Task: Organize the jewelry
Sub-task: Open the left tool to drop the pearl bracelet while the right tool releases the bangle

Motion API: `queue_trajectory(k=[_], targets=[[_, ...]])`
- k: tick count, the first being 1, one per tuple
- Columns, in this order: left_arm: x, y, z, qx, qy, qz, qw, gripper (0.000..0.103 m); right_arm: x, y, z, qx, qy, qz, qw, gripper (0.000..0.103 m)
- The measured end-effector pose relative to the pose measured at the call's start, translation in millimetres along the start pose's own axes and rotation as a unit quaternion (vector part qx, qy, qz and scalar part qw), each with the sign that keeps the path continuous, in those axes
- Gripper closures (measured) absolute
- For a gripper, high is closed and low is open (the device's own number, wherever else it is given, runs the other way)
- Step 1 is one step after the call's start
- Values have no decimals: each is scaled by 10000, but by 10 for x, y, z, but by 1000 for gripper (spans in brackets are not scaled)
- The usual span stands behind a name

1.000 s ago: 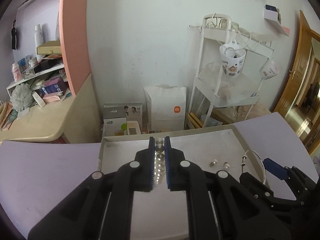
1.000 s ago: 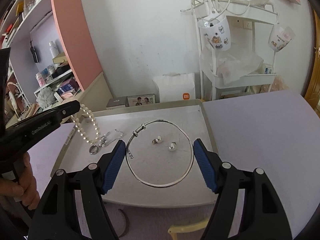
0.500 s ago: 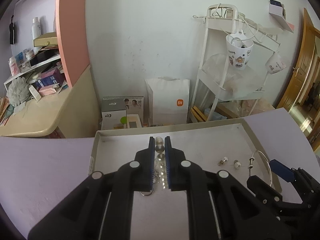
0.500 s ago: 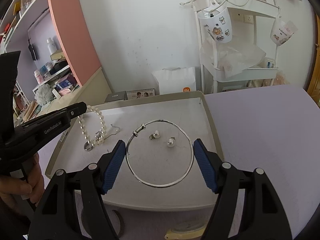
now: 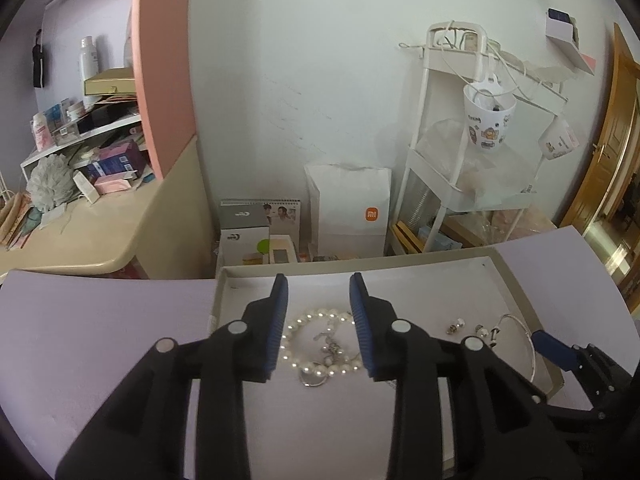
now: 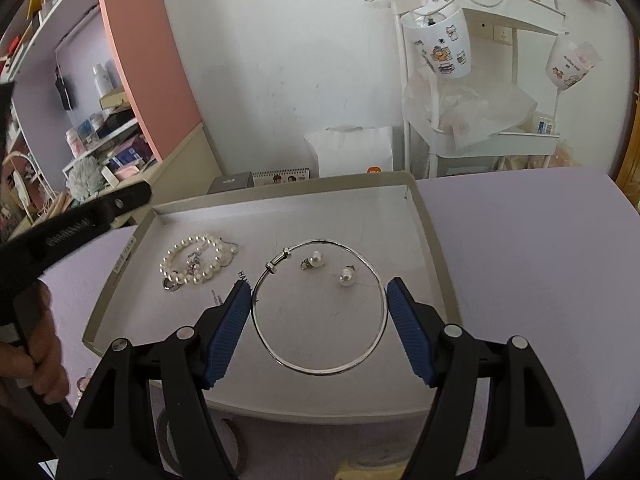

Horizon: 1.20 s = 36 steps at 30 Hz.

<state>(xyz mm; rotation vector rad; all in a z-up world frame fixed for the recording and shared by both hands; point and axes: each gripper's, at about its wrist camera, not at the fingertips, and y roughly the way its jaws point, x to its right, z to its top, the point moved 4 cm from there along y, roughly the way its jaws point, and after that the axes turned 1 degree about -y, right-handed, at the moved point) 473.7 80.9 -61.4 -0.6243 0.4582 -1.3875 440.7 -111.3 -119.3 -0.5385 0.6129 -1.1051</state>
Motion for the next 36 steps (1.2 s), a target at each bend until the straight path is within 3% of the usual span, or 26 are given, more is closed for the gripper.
queue_trajectory(k=[11,13,17,36], targets=[[-167,-127,33,133,-72,150,9998,53,-48,135,-20,-171,-118,-161,9997,30],[-185,-133,31,141,-89,164,9997,51,-46,125,-18,-151,-115,-152,9997,19],[-194,-155,35,154,-93,181,9997,49,-37,86,-5,-104,-81,-131,9998,19],[-160,-881,-34,649,61,312,9974,26,12,-540,-162,360,115,-33,9993,18]])
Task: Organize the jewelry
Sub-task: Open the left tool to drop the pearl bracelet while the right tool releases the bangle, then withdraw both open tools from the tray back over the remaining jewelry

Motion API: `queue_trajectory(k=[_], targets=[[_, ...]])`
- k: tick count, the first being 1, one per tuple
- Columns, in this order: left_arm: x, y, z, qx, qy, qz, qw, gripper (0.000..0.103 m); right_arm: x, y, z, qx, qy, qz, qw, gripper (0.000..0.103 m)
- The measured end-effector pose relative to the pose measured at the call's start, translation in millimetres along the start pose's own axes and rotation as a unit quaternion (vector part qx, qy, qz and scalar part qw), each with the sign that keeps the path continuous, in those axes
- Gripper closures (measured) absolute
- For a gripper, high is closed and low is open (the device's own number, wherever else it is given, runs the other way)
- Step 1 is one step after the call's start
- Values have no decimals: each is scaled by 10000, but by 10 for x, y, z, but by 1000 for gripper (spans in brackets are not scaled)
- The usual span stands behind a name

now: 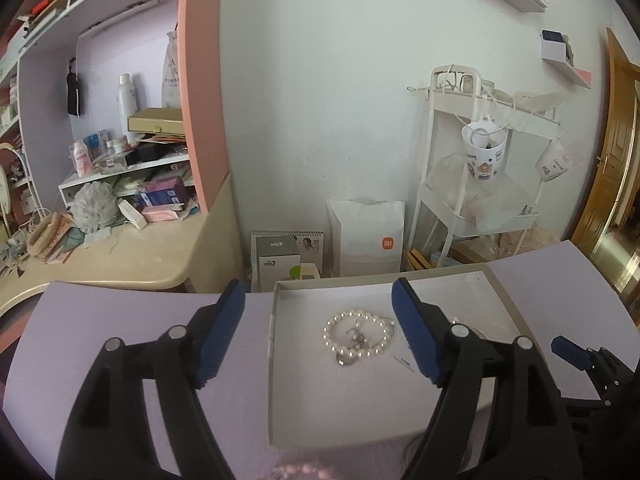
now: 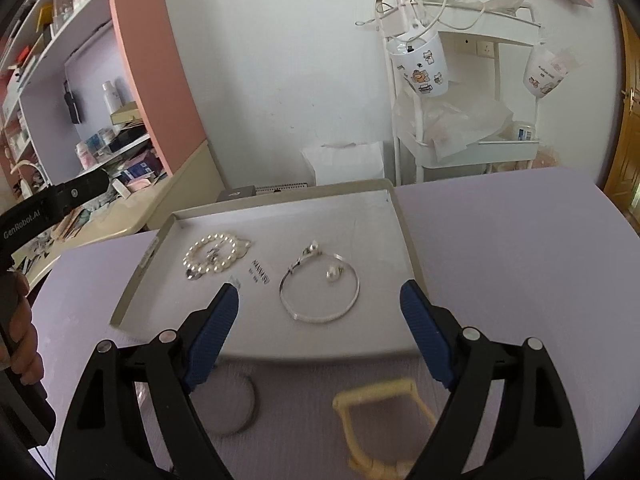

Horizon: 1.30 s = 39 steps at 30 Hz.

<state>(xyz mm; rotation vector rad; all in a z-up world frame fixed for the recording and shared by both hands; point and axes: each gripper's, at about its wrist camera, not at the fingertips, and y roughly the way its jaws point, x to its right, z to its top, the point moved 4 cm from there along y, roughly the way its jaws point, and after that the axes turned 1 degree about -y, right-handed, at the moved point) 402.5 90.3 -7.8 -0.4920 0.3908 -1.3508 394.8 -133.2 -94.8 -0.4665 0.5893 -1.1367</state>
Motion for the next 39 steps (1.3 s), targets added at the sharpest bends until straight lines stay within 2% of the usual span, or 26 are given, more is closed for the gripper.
queue_trajectory(k=[18,28,39], targets=[[6,-891,-553,89,0,95,9999,11,-90,-708,-660,70,-145,138,9998,13],[-188,-1374,-1112,-18,-237,330,9992,11,-81,-982,-1039,5,-253,145,9996,13],[-555,-1647,-1629,-349,-576,669,9955,11,-401,-954,-1257,-212,-573,383,9974,13]])
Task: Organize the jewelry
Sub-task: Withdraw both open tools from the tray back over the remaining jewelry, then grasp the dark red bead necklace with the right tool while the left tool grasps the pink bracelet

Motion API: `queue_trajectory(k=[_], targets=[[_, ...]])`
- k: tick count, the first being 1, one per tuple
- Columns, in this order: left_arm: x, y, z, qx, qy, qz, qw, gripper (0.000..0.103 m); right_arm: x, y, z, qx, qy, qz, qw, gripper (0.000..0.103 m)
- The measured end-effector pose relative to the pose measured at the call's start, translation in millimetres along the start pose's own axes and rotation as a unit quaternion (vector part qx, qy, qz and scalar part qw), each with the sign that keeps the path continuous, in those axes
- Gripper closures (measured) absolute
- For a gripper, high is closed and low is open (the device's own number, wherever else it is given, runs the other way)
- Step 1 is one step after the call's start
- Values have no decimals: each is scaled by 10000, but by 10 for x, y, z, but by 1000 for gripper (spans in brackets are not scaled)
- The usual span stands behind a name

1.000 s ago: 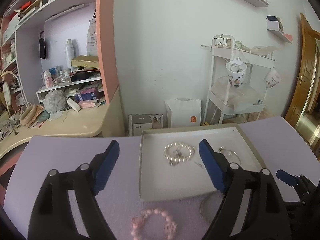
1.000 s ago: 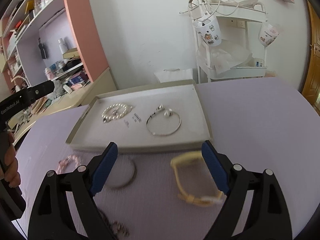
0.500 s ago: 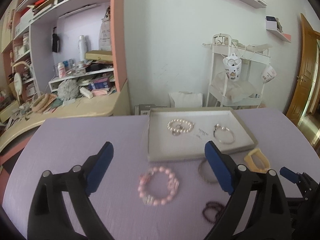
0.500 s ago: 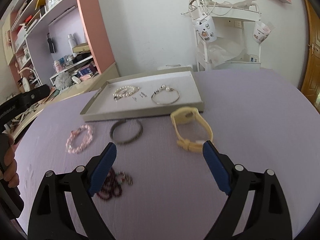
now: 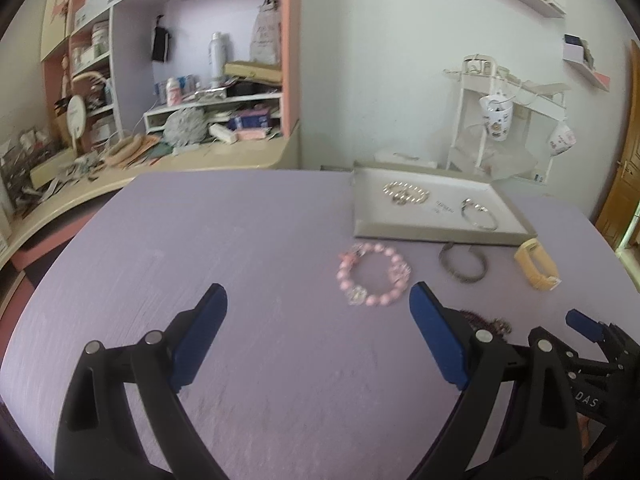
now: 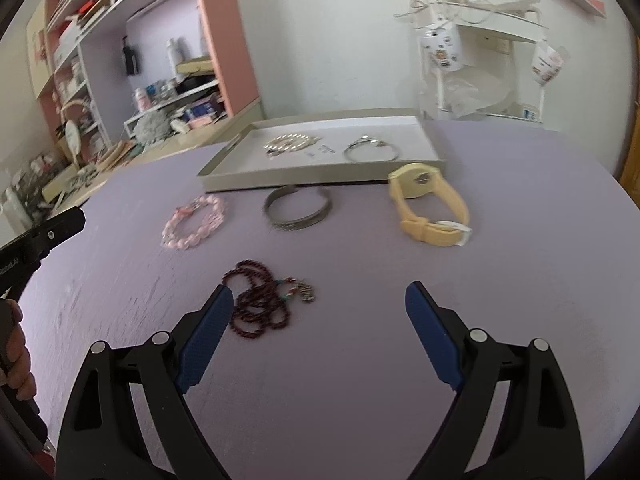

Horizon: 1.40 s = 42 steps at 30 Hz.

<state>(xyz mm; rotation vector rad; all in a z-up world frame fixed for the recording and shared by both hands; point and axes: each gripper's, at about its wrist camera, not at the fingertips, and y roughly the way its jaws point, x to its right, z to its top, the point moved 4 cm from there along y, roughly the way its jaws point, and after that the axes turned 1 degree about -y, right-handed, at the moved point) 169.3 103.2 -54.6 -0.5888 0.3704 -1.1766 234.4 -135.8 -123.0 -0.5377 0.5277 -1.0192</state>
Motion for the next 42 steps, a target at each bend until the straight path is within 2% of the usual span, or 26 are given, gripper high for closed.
queue_trajectory(k=[11,21,23,25,26,28,31,38,42], targets=[[-355,-24,-60,-78,-251,271,9993,11,-311,337,39,-484,-402,-36,9980,13],[-451,-47,28,1,-343,336,9988,11,-410,576,1,-1047,-680,-252,9919,15],[-448,-44,32,-1,-330,327,9989,11,-425,573,6,-1017,-712,-234,9920,23],[-438,-28,47,-18,-326,313,9990,11,-414,559,18,-966,-724,-209,9925,39],[-432,-18,51,-33,-325,309,9990,11,-405,553,24,-946,-720,-200,9927,43],[-408,6,63,-60,-326,295,9990,11,-385,548,38,-912,-708,-178,9932,59],[-365,36,75,-87,-321,248,9991,11,-352,544,50,-893,-644,-132,9938,89],[-208,163,107,-167,-246,118,9995,11,-229,442,-9,-887,-429,-1,9951,94],[-53,330,115,-283,-168,-25,9995,10,-55,311,-89,-861,-239,-74,9960,95]])
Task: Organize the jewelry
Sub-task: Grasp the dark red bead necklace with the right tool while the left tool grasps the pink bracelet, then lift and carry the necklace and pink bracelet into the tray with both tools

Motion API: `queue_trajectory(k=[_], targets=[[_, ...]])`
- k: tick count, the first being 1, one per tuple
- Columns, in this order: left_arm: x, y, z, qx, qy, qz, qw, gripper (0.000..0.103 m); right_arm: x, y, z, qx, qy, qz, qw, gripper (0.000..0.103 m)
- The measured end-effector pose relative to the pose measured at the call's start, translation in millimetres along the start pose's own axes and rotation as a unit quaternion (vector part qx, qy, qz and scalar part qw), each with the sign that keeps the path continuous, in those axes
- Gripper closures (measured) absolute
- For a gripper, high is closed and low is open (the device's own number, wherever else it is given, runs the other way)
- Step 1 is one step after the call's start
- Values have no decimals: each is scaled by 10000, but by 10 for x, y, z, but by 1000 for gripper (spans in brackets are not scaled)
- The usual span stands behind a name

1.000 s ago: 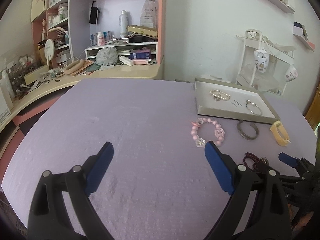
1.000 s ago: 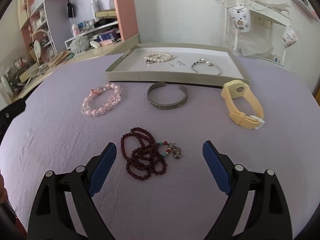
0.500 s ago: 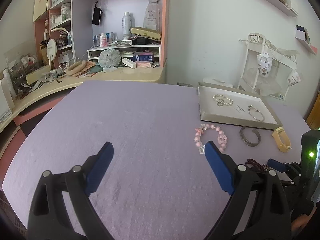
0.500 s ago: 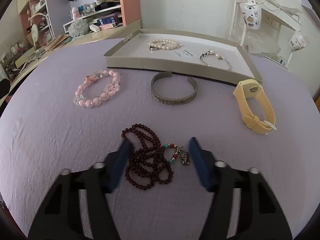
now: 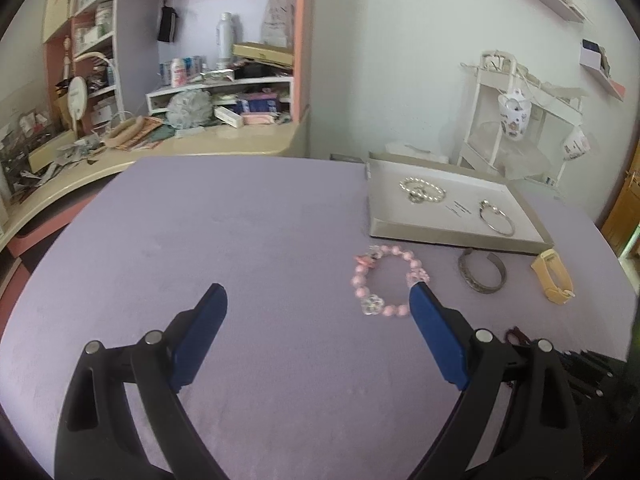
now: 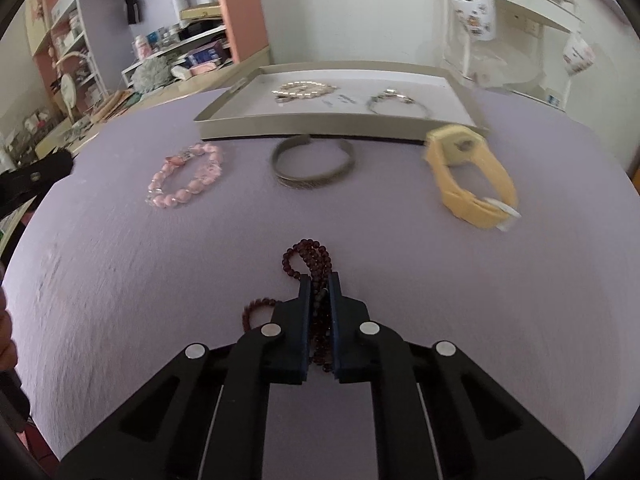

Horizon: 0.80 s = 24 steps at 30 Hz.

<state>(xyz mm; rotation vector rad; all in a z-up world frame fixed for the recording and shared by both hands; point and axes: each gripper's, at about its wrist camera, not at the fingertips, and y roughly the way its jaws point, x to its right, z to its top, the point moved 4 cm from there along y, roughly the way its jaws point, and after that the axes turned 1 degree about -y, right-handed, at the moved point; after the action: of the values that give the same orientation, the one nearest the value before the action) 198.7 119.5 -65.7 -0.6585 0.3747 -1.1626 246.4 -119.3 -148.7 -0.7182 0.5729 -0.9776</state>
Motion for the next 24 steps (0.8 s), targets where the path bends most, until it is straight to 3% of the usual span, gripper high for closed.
queue_trajectory(k=[8,17,19,22,24], targets=[[298,576,35,-344,230,-133,9991,11,319,-147,-55,75,361,-153,9992,95],[355,1138,77,-831,381,-173,9957,51,372,-99,-26,109,488,-68,9987,95],[364,1206,83,-955,379,-224,9945,66,382,-96,-25,110,499,-61,9987,95],[393,1215,84,-946,441,-269,9942,79,397,-82,-19,100,533,-69,9985,95],[403,1216,78,-947,471,-282,9940,81,402,-81,-19,92,544,-74,9985,95]])
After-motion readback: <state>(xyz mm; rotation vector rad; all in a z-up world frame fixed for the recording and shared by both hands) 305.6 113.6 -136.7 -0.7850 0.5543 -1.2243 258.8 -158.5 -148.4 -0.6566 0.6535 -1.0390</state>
